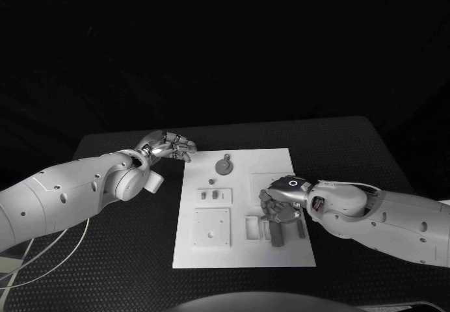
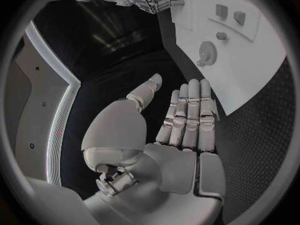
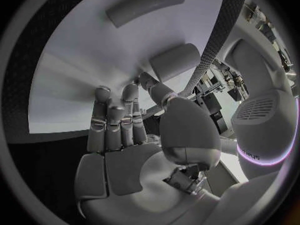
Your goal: Assemble the parts on the task board
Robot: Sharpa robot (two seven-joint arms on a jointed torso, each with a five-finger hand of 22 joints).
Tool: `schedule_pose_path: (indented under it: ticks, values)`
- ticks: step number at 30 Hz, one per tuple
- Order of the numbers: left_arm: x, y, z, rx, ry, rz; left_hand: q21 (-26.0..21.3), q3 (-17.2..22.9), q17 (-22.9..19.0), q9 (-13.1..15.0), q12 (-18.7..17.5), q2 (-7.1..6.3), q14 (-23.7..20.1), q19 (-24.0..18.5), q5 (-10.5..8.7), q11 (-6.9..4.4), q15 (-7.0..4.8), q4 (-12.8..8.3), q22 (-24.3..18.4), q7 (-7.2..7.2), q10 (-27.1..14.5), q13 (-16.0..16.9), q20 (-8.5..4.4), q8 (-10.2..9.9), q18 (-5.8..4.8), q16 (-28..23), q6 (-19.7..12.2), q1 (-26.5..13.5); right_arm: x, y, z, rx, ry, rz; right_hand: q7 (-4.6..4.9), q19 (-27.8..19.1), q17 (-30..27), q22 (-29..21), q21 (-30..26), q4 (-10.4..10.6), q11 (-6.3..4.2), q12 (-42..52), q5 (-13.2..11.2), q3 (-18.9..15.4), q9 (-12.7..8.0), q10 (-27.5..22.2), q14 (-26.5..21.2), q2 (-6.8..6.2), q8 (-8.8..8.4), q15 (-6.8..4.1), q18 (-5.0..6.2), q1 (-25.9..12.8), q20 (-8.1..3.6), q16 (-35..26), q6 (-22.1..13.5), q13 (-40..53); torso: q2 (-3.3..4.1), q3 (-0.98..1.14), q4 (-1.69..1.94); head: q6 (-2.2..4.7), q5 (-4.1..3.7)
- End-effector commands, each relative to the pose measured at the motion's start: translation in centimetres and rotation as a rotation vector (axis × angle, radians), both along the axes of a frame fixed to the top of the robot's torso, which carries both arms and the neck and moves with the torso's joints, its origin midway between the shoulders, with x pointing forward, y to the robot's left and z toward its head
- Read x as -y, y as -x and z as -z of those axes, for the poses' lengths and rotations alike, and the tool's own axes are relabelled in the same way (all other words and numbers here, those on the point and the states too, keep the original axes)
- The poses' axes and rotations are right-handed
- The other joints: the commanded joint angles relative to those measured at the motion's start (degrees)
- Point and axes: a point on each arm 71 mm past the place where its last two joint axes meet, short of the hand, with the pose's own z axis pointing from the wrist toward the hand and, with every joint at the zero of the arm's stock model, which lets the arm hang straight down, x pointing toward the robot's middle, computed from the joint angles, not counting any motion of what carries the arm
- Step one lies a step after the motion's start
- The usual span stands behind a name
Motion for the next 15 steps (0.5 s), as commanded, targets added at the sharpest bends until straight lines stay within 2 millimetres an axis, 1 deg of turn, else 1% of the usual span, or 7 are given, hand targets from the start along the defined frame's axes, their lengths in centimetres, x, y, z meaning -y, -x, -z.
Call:
schedule_pose_path:
  ticks: [1,15]
  values:
    - [0.2,0.0,-0.1,-0.005,0.012,0.017,0.11,-0.34,0.08,-0.10,-0.01,0.07,0.14,-0.28,0.05,-0.04,0.09,0.06,-0.07,-0.01,-0.36,-0.10,0.10,0.28,0.23,-0.22,-0.57,-0.47,-0.3,0.7,0.5,-0.030,-0.004,-0.009,0.36,0.41,0.00,1.09,0.12,-0.31,-0.06,0.02,0.21,0.42,0.04,0.31,0.03,0.33,0.09,-0.35,0.36,0.16,-0.19,0.20,0.58,-0.11,-0.02,-0.03,-0.03,0.20,-0.07]
    - [0.3,0.1,0.0,-0.021,0.012,0.028,0.12,-0.45,0.26,-0.15,0.02,0.11,0.17,-0.27,0.04,-0.04,0.10,0.15,-0.18,0.01,-0.33,-0.13,0.11,0.32,0.22,-0.37,-0.60,-0.69,-0.6,0.0,-1.5,0.019,-0.054,0.002,0.34,0.48,-0.05,1.08,0.12,-0.74,-0.07,-0.13,0.18,0.61,0.05,0.39,0.05,0.98,0.04,-0.39,0.36,0.38,-0.20,0.23,0.55,-0.20,0.00,0.00,0.00,0.32,-0.12]
